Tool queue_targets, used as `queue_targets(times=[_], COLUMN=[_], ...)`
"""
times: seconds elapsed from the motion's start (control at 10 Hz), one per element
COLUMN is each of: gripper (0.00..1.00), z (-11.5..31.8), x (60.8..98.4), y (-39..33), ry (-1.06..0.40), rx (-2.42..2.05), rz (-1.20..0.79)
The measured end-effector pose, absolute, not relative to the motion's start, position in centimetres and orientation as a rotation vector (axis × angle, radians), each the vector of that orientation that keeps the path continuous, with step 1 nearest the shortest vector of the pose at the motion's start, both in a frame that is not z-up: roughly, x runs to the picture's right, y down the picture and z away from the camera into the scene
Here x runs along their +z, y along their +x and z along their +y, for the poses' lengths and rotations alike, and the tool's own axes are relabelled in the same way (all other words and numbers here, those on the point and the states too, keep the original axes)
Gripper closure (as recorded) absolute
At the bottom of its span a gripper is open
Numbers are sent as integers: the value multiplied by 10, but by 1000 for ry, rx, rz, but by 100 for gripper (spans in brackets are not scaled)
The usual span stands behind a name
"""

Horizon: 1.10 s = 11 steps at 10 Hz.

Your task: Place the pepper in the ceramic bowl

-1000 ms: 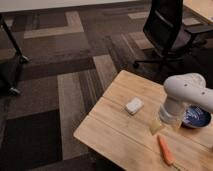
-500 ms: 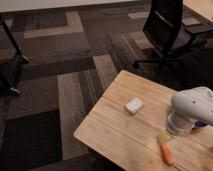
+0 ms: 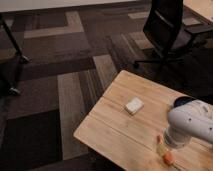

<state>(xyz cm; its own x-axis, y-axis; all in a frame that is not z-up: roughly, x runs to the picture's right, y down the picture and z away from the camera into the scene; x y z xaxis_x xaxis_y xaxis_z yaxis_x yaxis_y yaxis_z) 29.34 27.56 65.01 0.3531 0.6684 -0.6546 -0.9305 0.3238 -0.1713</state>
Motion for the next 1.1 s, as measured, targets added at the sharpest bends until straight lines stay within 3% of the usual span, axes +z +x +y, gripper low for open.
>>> queue_targets(times=[1.1], gripper=[35], z=[306], x=[669], y=[297], ry=[-597], rx=[1148], rz=[505])
